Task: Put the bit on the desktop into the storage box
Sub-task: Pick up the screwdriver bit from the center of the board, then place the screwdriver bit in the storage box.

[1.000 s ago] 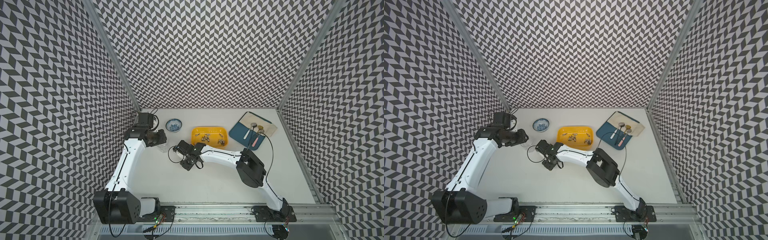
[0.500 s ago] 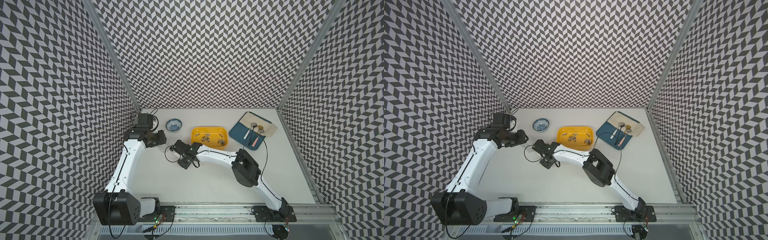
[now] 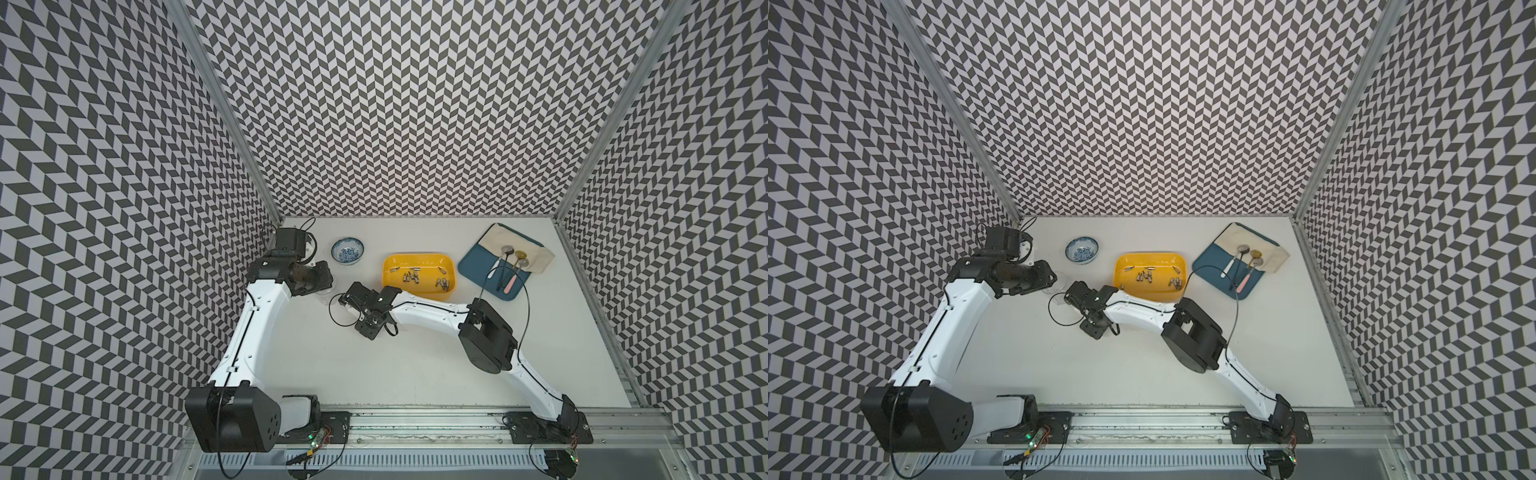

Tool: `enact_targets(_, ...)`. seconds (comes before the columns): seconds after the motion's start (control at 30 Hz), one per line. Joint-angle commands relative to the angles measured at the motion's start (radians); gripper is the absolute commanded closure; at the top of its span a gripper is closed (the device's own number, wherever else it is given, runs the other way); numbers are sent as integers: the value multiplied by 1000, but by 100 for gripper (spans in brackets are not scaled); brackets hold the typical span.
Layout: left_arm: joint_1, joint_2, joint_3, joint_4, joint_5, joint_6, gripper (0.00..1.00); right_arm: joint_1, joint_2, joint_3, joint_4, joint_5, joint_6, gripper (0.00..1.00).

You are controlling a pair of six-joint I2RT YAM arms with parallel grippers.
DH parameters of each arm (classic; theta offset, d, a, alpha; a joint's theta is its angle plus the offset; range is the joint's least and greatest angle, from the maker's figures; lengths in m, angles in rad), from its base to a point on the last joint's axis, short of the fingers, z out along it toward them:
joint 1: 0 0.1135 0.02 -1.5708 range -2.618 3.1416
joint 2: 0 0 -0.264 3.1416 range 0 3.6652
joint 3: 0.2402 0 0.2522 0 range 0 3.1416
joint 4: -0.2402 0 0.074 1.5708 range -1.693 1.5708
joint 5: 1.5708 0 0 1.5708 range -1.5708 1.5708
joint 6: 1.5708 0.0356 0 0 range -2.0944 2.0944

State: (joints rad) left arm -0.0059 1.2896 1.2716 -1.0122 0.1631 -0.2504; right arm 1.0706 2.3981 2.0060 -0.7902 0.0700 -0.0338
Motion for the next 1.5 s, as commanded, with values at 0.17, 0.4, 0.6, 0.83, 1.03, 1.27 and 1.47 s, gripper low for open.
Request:
enact_targets(0.17,7,-29,-12,1,7,16,56,8,39,20,-23,-17,-15,59)
enact_targets(0.4,6,-29,-14,2,7,16,56,8,58,28,-46,-32,-22,66)
enact_targets(0.6,6,-29,-17,6,7,16,56,8,61,24,-57,-35,-25,79)
enact_targets(0.83,6,-26,-21,9,17,16,56,5,35,10,-49,-71,-9,99)
enact_targets(1.03,6,-27,-35,18,32,13,56,-33,-123,-113,82,-142,61,100)
enact_targets(1.27,-4,-29,-32,30,50,6,56,-163,-328,-171,66,-111,84,100)
enact_targets(1.47,-86,-26,-61,63,31,-42,56,-296,-369,-179,25,-58,79,100)
